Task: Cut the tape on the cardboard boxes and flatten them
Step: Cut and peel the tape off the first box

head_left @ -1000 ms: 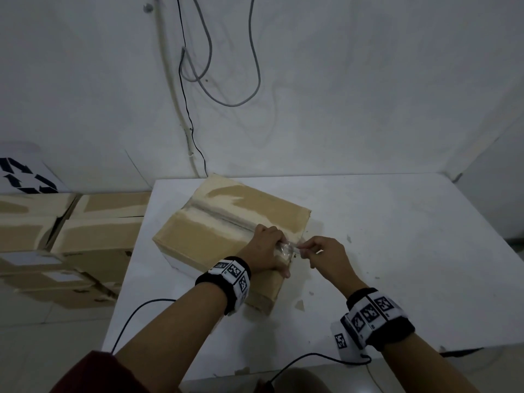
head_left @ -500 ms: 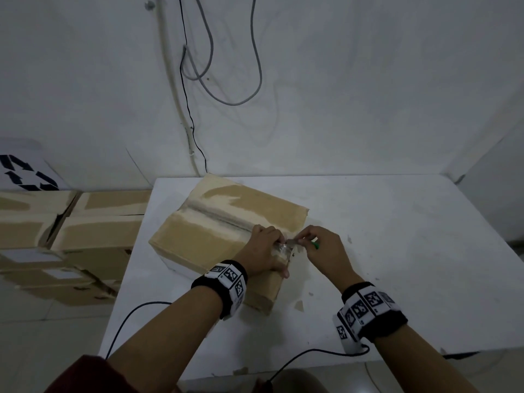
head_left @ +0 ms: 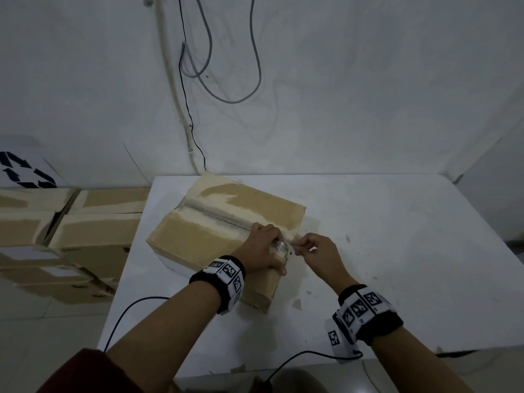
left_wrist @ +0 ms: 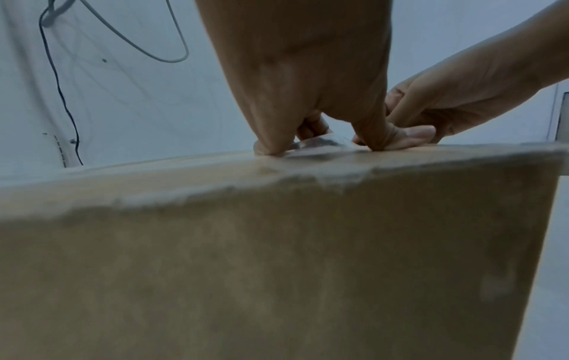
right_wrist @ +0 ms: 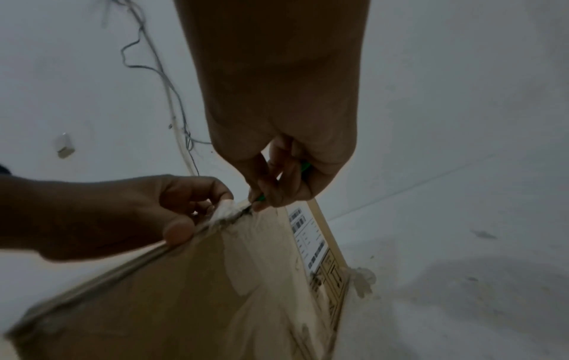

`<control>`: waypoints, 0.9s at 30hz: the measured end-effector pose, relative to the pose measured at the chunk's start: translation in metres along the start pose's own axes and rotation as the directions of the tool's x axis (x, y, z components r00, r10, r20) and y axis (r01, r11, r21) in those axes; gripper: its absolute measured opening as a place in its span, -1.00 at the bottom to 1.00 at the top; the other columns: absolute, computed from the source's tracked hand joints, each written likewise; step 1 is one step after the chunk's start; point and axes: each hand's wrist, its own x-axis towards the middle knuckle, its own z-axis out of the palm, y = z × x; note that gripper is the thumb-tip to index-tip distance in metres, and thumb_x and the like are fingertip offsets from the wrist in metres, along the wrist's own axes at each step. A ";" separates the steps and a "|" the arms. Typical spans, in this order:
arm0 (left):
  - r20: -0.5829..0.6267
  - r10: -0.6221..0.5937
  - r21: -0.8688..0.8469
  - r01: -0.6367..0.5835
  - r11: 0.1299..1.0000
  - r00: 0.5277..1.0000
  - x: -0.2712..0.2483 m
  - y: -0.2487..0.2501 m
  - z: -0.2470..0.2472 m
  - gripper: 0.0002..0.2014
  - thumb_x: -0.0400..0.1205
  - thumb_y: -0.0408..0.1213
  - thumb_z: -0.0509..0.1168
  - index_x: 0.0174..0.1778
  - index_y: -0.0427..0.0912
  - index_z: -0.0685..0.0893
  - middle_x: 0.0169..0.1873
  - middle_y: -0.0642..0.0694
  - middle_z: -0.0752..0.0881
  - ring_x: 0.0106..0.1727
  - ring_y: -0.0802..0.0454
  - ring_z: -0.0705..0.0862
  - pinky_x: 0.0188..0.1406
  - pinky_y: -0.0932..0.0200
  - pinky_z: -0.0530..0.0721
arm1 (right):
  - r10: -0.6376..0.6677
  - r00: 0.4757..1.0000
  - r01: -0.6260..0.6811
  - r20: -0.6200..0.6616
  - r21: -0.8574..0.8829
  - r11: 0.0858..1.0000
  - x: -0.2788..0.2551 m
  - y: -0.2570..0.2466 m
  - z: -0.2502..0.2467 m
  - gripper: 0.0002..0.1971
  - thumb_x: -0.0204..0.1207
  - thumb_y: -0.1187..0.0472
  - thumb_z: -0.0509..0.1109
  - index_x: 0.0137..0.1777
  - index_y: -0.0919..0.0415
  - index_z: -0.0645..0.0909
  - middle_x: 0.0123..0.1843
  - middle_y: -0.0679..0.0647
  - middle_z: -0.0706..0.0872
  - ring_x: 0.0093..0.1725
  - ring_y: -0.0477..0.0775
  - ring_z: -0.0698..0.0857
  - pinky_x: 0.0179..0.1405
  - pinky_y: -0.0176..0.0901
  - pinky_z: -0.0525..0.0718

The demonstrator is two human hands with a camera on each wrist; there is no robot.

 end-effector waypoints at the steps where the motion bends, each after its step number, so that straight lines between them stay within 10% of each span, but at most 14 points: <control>1: 0.016 -0.009 -0.004 0.009 1.000 1.000 0.000 0.001 0.000 -0.35 0.13 -0.04 0.70 -0.03 -0.09 0.47 -0.04 -0.02 0.51 0.02 0.02 0.27 -0.10 0.20 0.22 | 0.017 1.000 -0.018 0.014 0.029 0.999 -0.002 0.001 -0.001 -0.75 0.49 0.43 0.49 -0.31 0.06 0.70 -0.29 -0.03 0.78 -0.30 -0.17 0.74 -0.28 -0.35 0.55; 18: 0.075 -0.092 -0.005 0.093 0.996 0.993 -0.002 0.017 -0.017 -0.29 0.13 -0.11 0.72 0.09 -0.16 0.51 -0.01 0.01 0.47 0.08 0.04 0.38 -0.06 0.17 0.44 | 0.048 0.999 -0.047 -0.006 0.088 0.995 -0.030 0.010 0.016 -0.91 0.57 0.33 0.45 -0.16 0.17 0.70 -0.20 -0.09 0.78 -0.28 -0.27 0.68 -0.28 -0.43 0.55; 22: 0.095 -0.066 0.136 0.053 0.989 0.993 -0.009 0.015 -0.010 -0.49 0.35 0.25 0.51 -0.22 -0.04 0.44 -0.15 0.03 0.42 -0.04 0.06 0.34 -0.11 0.16 0.35 | 0.124 0.987 -0.101 -0.105 0.204 0.974 -0.031 0.023 -0.003 -0.94 0.61 0.26 0.42 -0.11 0.16 0.66 -0.14 0.04 0.75 -0.33 -0.14 0.60 -0.40 -0.40 0.46; 27: 0.030 0.013 0.130 -0.017 0.991 0.999 -0.027 0.009 -0.006 -0.75 0.53 -0.10 0.39 -0.21 -0.13 0.46 -0.29 -0.07 0.52 -0.15 0.01 0.41 0.24 -0.01 0.43 | 0.120 0.990 -0.094 -0.078 0.281 0.955 -0.035 0.023 -0.009 -0.88 0.67 0.10 0.38 0.02 0.14 0.58 -0.06 0.11 0.79 -0.35 -0.02 0.71 -0.46 -0.29 0.55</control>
